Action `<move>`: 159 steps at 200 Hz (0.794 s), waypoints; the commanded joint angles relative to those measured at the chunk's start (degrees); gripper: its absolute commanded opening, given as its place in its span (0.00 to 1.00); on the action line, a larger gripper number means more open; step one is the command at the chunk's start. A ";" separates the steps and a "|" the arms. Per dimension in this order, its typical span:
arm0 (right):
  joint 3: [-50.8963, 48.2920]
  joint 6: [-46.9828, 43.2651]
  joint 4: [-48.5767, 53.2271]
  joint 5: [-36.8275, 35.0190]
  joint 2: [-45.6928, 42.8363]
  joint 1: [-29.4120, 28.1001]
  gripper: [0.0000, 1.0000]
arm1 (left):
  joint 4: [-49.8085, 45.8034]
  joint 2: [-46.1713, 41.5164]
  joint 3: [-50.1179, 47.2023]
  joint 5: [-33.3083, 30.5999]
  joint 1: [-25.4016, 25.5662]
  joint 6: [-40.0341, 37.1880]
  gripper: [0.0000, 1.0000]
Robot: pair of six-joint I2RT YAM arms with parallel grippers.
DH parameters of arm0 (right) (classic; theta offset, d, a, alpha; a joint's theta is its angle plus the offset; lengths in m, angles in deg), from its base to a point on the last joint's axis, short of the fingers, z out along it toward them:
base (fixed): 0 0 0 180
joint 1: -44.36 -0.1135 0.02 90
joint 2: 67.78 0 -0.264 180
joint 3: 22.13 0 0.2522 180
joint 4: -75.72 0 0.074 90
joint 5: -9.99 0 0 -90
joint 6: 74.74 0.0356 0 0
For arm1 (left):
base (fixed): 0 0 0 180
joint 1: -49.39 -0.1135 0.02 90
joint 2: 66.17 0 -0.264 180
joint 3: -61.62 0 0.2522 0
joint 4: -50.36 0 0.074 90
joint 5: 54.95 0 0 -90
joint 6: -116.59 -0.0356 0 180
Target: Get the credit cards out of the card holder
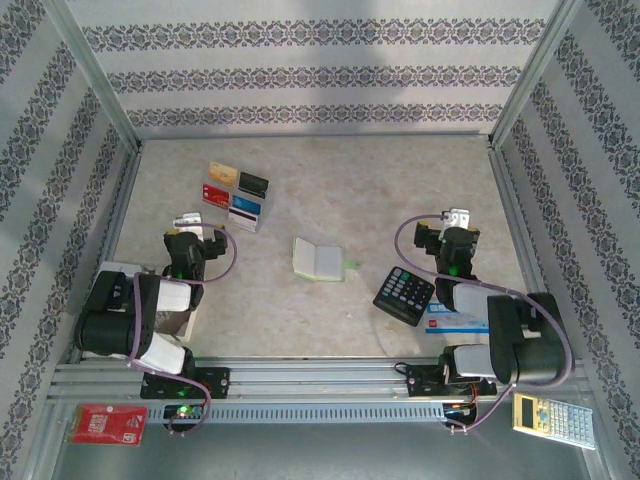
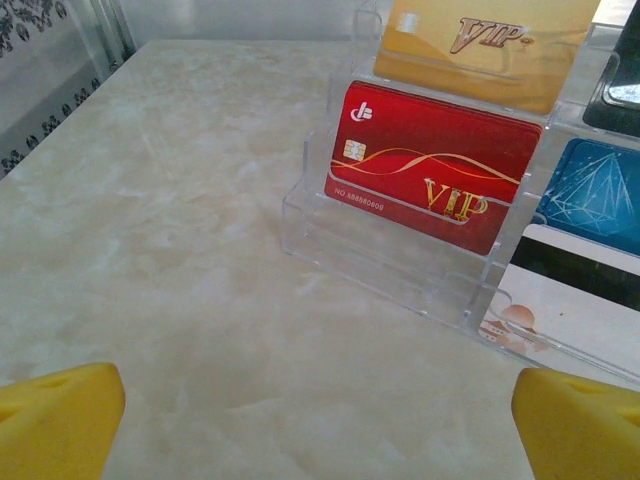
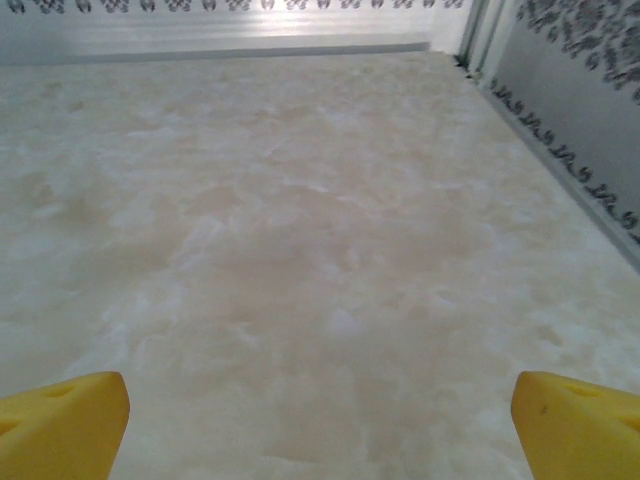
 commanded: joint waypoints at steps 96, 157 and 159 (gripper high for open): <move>2.61 -0.45 -10.84 7.20 7.82 1.08 0.98 | 6.24 4.14 1.91 4.38 -0.90 -2.11 1.00; 2.77 -0.76 -10.64 7.64 7.96 1.06 0.98 | 2.01 4.21 4.02 4.27 -0.82 -2.10 1.00; 2.77 -0.76 -10.63 7.62 8.02 1.06 0.98 | 2.39 4.27 3.92 4.27 -0.82 -2.16 1.00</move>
